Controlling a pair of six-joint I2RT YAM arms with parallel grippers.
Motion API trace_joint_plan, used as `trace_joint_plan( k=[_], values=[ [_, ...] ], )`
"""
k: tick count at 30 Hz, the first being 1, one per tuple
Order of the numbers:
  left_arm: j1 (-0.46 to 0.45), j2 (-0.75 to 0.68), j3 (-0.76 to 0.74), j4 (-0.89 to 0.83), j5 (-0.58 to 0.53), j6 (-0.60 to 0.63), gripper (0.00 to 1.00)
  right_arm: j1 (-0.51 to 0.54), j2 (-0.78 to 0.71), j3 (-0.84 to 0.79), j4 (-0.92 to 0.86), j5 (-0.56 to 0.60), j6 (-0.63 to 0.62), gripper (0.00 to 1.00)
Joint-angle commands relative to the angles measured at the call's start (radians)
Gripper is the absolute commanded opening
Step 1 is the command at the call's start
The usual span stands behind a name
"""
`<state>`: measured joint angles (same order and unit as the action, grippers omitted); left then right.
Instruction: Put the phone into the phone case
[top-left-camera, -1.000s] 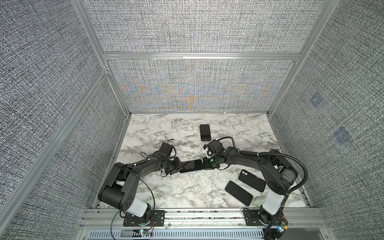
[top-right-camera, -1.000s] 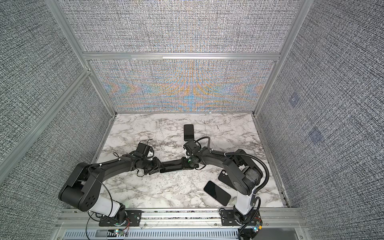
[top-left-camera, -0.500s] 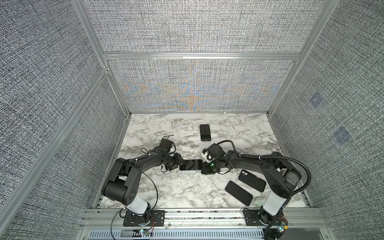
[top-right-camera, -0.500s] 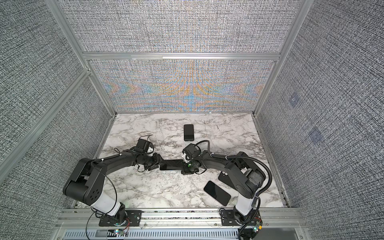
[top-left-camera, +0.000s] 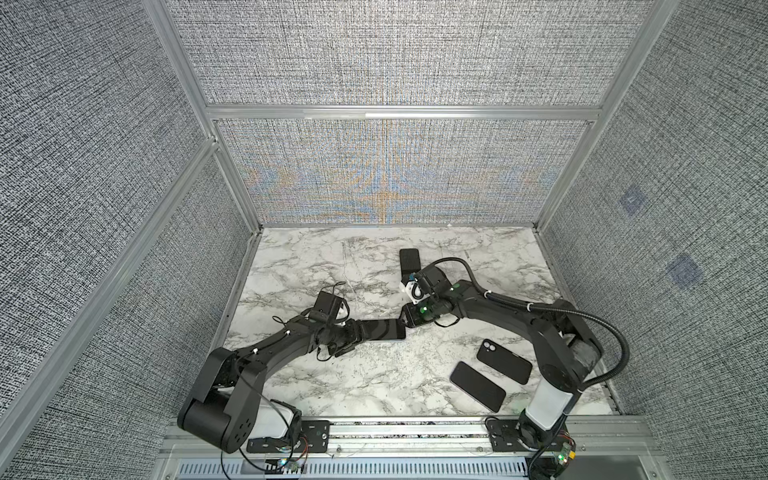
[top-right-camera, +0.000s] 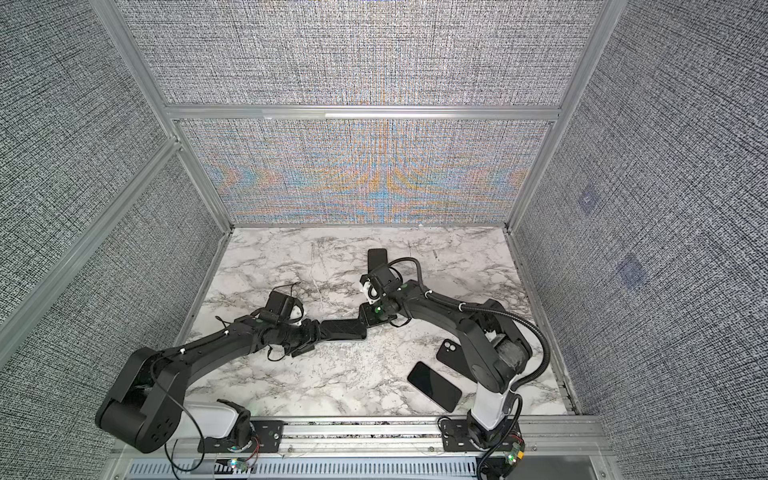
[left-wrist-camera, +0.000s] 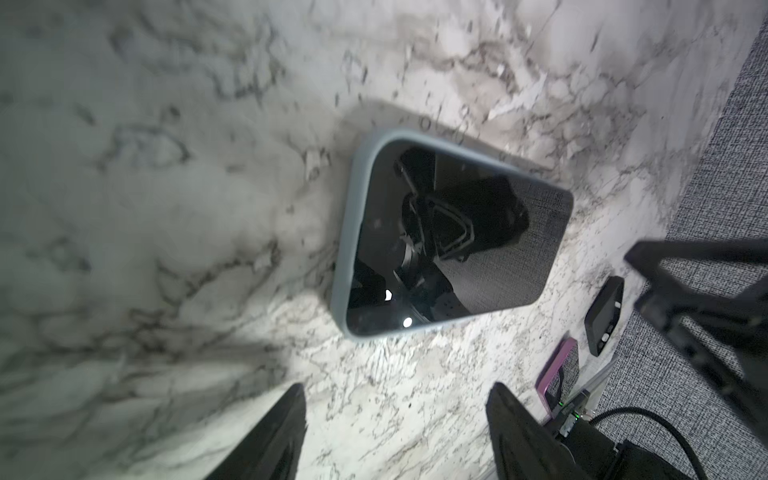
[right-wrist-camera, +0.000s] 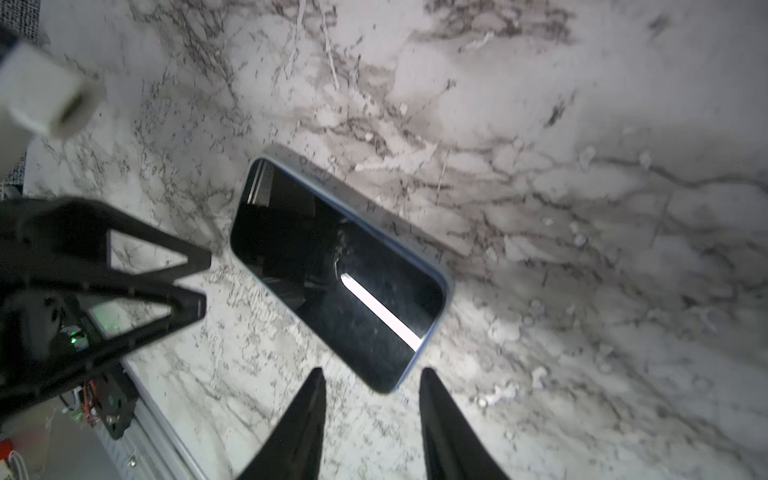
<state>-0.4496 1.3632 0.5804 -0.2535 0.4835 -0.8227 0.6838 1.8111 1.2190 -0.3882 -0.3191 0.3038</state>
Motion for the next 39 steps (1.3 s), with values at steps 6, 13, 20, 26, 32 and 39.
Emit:
trace_joint_plan(
  k=[6, 13, 20, 26, 32, 39],
  values=[
    [-0.044, 0.084, 0.005, 0.122, 0.017, -0.07, 0.67, -0.018, 0.148, 0.115, -0.022, -0.054, -0.084, 0.48],
    [-0.045, 0.179, 0.061, 0.14, 0.012, -0.043, 0.65, -0.023, 0.168, 0.11, -0.03, -0.088, -0.097, 0.48],
    [-0.038, 0.267, 0.111, 0.156, 0.009, -0.017, 0.64, -0.021, 0.138, 0.049, -0.014, -0.135, -0.078, 0.42],
    [-0.025, 0.327, 0.19, 0.123, 0.01, 0.027, 0.61, -0.008, 0.09, -0.016, 0.005, -0.151, -0.045, 0.38],
    [-0.015, 0.357, 0.228, 0.103, 0.024, 0.043, 0.57, 0.027, 0.045, -0.072, 0.039, -0.14, 0.002, 0.38],
    [-0.066, 0.243, 0.162, 0.045, 0.068, -0.09, 0.54, 0.033, -0.022, -0.153, 0.118, -0.129, 0.072, 0.38]
  ],
)
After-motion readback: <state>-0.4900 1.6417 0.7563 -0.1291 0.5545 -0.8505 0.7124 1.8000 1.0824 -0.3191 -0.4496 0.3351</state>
